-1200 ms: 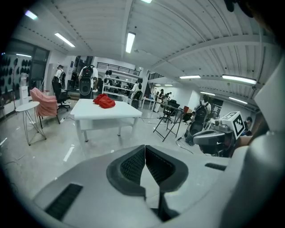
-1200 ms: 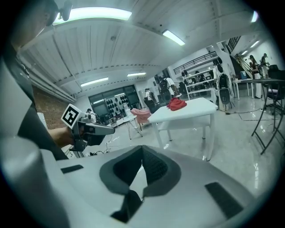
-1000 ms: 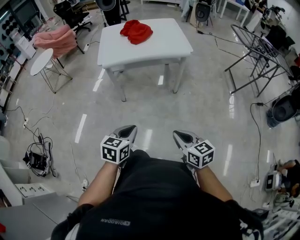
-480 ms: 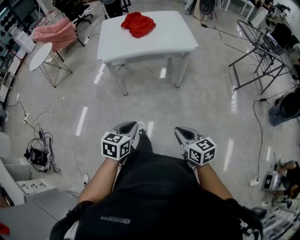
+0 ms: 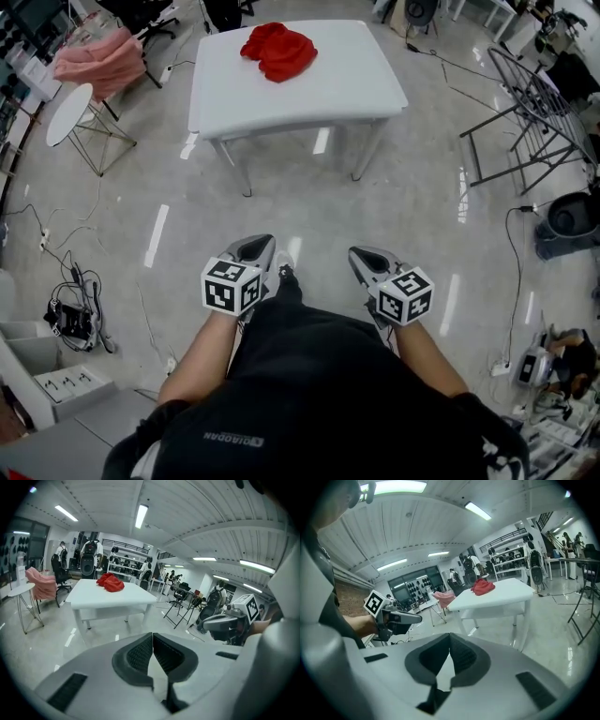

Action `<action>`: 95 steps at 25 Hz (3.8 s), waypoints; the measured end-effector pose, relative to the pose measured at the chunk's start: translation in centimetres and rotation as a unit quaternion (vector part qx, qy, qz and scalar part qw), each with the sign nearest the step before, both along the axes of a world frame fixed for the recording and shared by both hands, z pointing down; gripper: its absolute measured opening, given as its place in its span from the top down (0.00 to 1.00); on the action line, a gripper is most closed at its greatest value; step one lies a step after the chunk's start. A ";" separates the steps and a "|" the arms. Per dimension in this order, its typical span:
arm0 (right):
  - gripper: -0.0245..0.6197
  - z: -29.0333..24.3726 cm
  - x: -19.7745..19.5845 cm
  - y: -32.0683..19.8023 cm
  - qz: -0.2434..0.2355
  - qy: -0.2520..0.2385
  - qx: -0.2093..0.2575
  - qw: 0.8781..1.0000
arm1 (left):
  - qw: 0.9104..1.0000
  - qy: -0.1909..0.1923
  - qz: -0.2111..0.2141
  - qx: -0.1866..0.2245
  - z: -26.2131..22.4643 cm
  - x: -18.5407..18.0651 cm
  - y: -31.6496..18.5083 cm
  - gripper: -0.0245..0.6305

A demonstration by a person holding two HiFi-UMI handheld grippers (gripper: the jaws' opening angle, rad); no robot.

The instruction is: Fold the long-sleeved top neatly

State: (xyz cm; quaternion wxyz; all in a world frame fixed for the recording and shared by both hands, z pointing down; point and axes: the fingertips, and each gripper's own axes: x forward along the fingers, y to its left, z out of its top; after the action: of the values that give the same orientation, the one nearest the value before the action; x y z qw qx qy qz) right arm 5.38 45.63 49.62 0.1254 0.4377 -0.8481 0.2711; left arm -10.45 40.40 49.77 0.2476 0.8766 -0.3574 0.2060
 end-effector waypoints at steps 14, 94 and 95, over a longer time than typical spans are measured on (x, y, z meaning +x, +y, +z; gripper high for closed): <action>0.95 -3.3 -2.2 -17.4 0.032 0.029 0.025 0.999 | 0.999 0.021 0.020 0.041 -2.8 -2.7 -18.3 0.95; 0.87 8.3 -10.5 -66.0 -0.078 0.193 -0.030 0.978 | 0.992 -0.045 -0.118 -0.004 1.0 -10.7 -51.6 0.95; 0.87 7.8 -10.3 -65.7 -0.071 0.177 -0.030 0.981 | 0.993 -0.043 -0.110 -0.003 1.0 -10.8 -52.0 0.95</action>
State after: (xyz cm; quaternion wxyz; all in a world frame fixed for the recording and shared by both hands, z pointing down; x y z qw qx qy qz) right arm -4.88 -20.11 57.40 0.3055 0.4137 -0.8326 0.2056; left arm -21.28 -11.60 50.77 0.2561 0.8212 -0.4616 0.2165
